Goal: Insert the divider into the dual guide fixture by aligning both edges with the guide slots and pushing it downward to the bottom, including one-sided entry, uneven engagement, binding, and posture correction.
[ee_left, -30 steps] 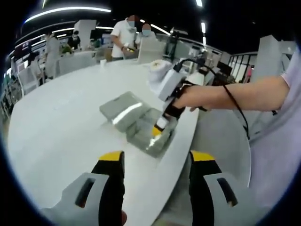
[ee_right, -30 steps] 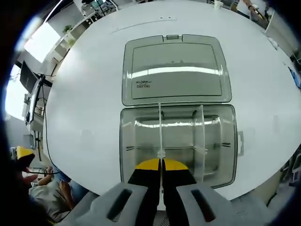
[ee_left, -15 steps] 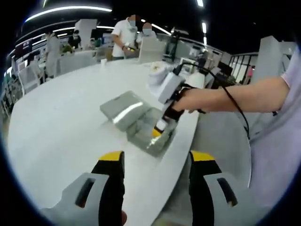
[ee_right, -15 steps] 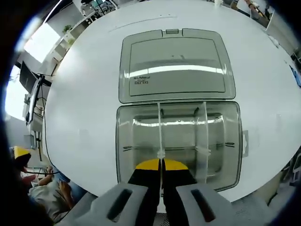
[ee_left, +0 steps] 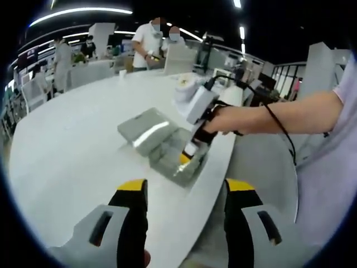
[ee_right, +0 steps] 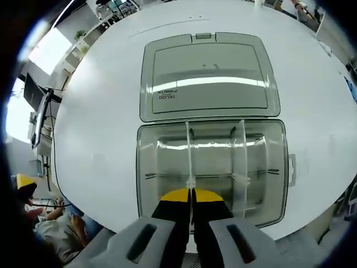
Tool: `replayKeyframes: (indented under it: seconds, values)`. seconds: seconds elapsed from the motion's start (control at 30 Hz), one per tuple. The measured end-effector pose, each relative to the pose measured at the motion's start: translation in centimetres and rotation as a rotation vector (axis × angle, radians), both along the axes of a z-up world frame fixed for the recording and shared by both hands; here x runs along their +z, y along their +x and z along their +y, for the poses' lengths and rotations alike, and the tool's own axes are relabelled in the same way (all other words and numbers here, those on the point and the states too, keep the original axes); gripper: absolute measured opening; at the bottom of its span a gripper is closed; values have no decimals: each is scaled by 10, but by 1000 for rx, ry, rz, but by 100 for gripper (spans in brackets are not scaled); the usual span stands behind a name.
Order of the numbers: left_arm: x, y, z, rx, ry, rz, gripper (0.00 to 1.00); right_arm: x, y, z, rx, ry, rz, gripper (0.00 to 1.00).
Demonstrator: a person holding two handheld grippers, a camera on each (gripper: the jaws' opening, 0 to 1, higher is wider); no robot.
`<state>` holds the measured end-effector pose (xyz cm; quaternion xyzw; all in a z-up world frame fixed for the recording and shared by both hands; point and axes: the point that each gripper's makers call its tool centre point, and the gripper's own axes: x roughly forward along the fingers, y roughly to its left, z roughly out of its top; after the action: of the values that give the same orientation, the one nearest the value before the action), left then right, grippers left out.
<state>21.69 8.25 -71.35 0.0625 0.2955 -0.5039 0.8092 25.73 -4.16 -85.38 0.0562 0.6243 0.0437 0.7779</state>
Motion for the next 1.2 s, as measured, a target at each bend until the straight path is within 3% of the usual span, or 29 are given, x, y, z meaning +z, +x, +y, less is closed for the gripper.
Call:
replayKeyframes:
  seconds: [0.2,0.43,0.5,0.7,0.83,1.2]
  values:
    - [0,-1,5,6,8,-1,53,1,-1,4,56,-11,-17,0]
    - [1,0,6,20,5,-3,53,0,1,4,64,12,-37,0]
    - [1,0,6,20,7,-4,53,0,5,4,96,8,-67,1]
    - [1,0,6,25,7,-2,53,1,4,3,101,19,-58,5]
    - [1,0,6,29,6,-2,53,4,7,2,100,27,-83,12]
    - [-1,1,6,39,8,1,53,25,13,5,114,70,-165,12]
